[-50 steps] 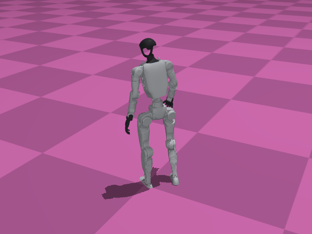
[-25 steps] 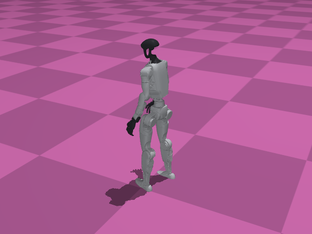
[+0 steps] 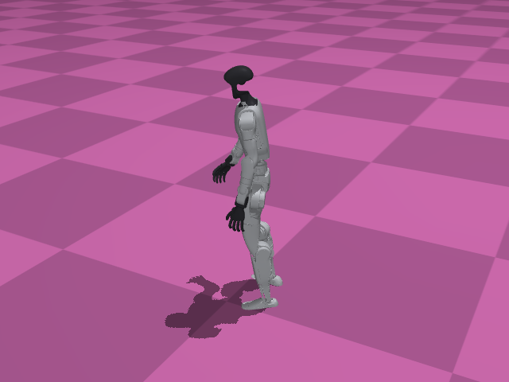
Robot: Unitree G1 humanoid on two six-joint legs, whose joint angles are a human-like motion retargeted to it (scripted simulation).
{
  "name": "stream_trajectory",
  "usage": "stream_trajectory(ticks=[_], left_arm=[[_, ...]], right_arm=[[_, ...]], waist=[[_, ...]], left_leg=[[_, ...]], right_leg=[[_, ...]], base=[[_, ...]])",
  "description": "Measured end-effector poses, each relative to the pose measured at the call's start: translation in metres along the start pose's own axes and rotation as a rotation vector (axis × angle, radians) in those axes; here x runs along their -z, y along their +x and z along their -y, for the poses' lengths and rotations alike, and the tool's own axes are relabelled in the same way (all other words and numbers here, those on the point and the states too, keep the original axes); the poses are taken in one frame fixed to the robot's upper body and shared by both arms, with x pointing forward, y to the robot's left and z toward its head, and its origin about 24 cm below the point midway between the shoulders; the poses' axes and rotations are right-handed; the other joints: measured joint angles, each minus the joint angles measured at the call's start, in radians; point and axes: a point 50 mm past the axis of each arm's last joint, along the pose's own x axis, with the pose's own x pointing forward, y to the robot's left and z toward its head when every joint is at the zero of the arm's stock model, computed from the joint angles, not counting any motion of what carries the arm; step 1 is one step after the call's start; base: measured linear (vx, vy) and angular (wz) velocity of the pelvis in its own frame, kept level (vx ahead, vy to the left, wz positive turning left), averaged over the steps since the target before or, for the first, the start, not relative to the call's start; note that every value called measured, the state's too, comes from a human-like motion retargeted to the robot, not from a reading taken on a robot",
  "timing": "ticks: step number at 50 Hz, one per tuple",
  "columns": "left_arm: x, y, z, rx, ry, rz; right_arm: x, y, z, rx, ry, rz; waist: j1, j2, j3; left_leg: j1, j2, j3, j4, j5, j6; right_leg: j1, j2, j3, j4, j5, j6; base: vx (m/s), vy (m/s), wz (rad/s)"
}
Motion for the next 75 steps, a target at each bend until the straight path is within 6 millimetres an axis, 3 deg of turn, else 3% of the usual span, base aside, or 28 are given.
stream_trajectory(ticks=[5,10,17,20,27,33,40,47,52,55,57,60,64,69,75], left_arm=[[-0.002,0.001,-0.005,-0.017,0.048,0.015],[-0.006,0.001,-0.007,-0.029,0.039,0.032],[-0.017,0.000,-0.007,-0.036,0.031,0.098],[-0.025,0.000,-0.009,-0.046,0.051,0.130],[-0.051,0.001,-0.016,-0.105,0.027,0.206],[-0.064,0.000,-0.017,-0.122,-0.010,0.227],[-0.048,0.001,-0.014,-0.099,0.029,0.161],[-0.028,0.002,-0.006,-0.062,0.011,0.071],[-0.028,0.003,0.002,-0.012,0.025,0.040],[-0.031,0.003,0.003,0.004,0.059,0.043],[-0.034,0.004,0.001,0.003,0.092,0.056],[-0.038,0.004,-0.003,-0.011,0.144,0.085],[-0.036,0.004,-0.008,-0.034,0.173,0.113],[-0.033,0.002,-0.009,-0.044,0.139,0.135],[-0.035,0.001,-0.012,-0.061,0.118,0.175]], right_arm=[[0.010,-0.003,-0.001,0.009,0.014,-0.026],[0.024,-0.007,-0.005,-0.010,-0.010,-0.075],[0.034,-0.012,-0.014,-0.021,-0.002,-0.118],[0.033,-0.013,-0.020,-0.036,-0.001,-0.120],[0.027,-0.013,-0.027,-0.094,-0.053,-0.074],[0.012,-0.005,-0.016,-0.083,-0.133,-0.024],[0.001,0.003,-0.002,-0.028,-0.113,-0.019],[-0.001,0.004,0.006,0.011,-0.048,-0.023],[0.003,0.005,0.014,0.022,-0.046,-0.026],[0.006,0.005,0.019,0.033,-0.029,-0.033],[0.007,0.004,0.021,0.040,-0.006,-0.038],[0.011,0.002,0.021,0.044,0.028,-0.044],[0.019,-0.002,0.014,0.036,0.038,-0.054],[0.027,-0.006,0.007,0.018,0.014,-0.069],[0.035,-0.012,-0.006,-0.011,-0.013,-0.094]], waist=[[-0.007,0.019,0.017],[-0.019,0.038,0.013],[-0.056,0.018,0.004],[-0.042,0.002,0.001],[0.054,-0.001,0.001],[0.068,-0.017,0.015],[0.047,-0.029,-0.004],[0.010,0.005,-0.049],[-0.010,0.042,-0.035],[-0.016,0.064,-0.007],[-0.018,0.080,0.016],[-0.022,0.092,0.045],[-0.033,0.092,0.061],[-0.057,0.095,0.059],[-0.055,0.054,0.044]], left_leg=[[-0.009,0.004,-0.101,0.030,0.006,0.000],[-0.023,0.000,-0.209,0.055,0.009,0.001],[-0.023,-0.059,-0.392,0.020,0.035,0.025],[-0.027,-0.086,-0.456,-0.009,0.059,0.022],[-0.058,-0.101,-0.537,-0.075,0.108,-0.002],[-0.110,-0.078,-0.209,0.025,0.042,0.042],[-0.112,-0.050,0.004,0.186,-0.023,0.072],[-0.050,0.025,0.213,0.141,-0.048,0.006],[-0.026,0.025,0.124,0.026,-0.026,-0.002],[-0.018,0.029,0.031,-0.005,-0.010,0.005],[-0.014,0.040,-0.024,-0.002,-0.005,0.005],[-0.010,0.046,-0.103,0.017,-0.006,0.005],[-0.009,0.032,-0.208,0.038,-0.001,0.010],[-0.007,0.014,-0.339,0.026,0.022,0.013],[-0.014,-0.041,-0.486,-0.025,0.068,0.009]], right_leg=[[-0.091,0.017,0.170,0.196,-0.062,-0.054],[-0.115,0.048,0.261,0.202,-0.080,-0.069],[-0.080,0.139,0.632,0.022,-0.010,0.006],[-0.062,0.130,0.670,-0.032,0.036,0.025],[-0.036,0.074,0.496,-0.108,0.053,0.053],[-0.049,0.021,0.331,-0.101,0.059,0.075],[-0.053,-0.015,0.140,-0.106,0.059,0.079],[-0.051,0.008,-0.068,-0.129,0.051,0.078],[-0.017,0.021,-0.211,-0.134,0.055,0.069],[0.002,0.010,-0.268,-0.084,0.050,0.026],[-0.008,-0.004,-0.235,-0.003,0.035,-0.023],[-0.070,-0.019,-0.053,0.165,-0.012,-0.069],[-0.145,0.023,0.249,0.299,-0.079,-0.057],[-0.132,0.077,0.487,0.234,-0.111,-0.042],[-0.060,0.113,0.737,0.019,-0.019,0.036]], base=[[0.04,0.07,1.02],[0.06,0.00,1.11],[0.05,-0.10,1.39],[0.01,-0.16,1.18],[-0.05,-0.18,1.04],[-0.08,-0.15,1.51],[-0.08,-0.08,1.48],[-0.09,0.03,1.50],[-0.11,0.11,1.48],[-0.09,0.12,1.38],[-0.07,0.10,1.33],[-0.04,0.07,1.33],[0.00,0.01,1.32],[0.03,-0.07,1.37],[0.03,-0.17,1.37]])
